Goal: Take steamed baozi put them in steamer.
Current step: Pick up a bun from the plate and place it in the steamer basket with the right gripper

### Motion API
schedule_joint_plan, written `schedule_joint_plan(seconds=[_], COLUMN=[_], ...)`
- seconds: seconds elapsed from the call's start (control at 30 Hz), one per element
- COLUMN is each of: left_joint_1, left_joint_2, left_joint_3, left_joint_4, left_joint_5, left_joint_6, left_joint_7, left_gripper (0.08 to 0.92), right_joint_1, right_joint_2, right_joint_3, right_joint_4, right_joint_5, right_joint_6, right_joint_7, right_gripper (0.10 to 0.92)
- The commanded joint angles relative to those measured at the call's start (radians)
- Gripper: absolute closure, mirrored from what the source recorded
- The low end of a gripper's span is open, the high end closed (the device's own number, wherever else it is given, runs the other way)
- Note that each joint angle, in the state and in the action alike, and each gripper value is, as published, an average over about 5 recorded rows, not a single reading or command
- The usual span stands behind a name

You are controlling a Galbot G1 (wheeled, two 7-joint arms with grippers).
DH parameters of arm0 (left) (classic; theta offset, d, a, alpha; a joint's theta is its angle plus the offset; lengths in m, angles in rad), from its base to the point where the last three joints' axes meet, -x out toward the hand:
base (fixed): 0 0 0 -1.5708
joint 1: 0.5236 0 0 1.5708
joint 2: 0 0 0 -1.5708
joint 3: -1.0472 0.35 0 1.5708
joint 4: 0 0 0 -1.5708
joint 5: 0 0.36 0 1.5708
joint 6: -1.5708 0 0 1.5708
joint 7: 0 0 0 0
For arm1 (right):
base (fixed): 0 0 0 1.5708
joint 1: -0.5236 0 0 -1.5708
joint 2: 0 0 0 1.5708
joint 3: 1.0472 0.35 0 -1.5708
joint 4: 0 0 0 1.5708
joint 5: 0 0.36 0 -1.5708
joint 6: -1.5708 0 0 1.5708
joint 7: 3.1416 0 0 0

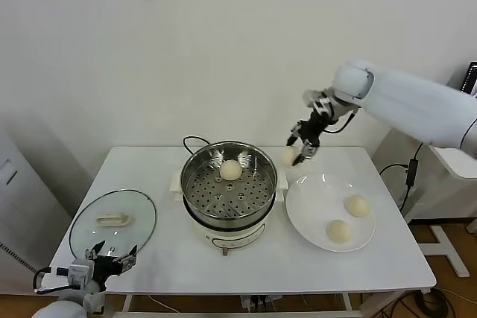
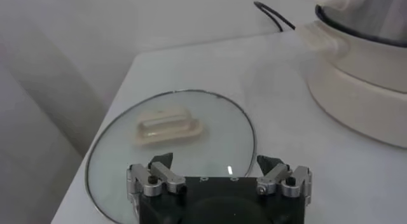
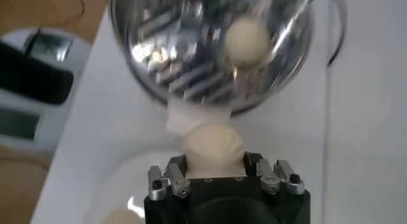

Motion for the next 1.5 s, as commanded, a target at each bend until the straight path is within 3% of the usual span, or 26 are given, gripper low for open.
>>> schedule_joint_plan(seconds=[0.03, 0.37, 0.83, 1.5], left_joint_1=[0.001, 0.003, 0.008, 0.006], left_joint_2=[0.001, -0.009, -0.016, -0.013], left_joint_3=[0.000, 0.002, 0.001, 0.003], left_joint_4=[-0.003, -0.020, -0.024, -0.021], left_joint_5=[0.000, 0.005, 0.006, 0.003], left_joint_6=[0.000, 0.005, 0.005, 0.004], left_joint_7=[0.000, -0.001, -0.001, 0.000], left_gripper=[0.177, 0.177, 0.177, 0.177], right_joint_1=[0.120, -0.043, -0.205, -0.293], right_joint_2=[0.051, 0.226, 0.307, 0.338], right_joint_3=[-0.073, -0.003, 0.013, 0.042], right_joint_4=[0.111, 0.089, 0.081, 0.035], right_joint_5=[0.302, 0.307, 0.201, 0.126], right_joint_6=[-0.126, -0.187, -0.288, -0.307], right_joint_7=[0.128, 0.306, 0.481, 0.518], right_gripper=[0.465, 0.465, 0.465, 0.459])
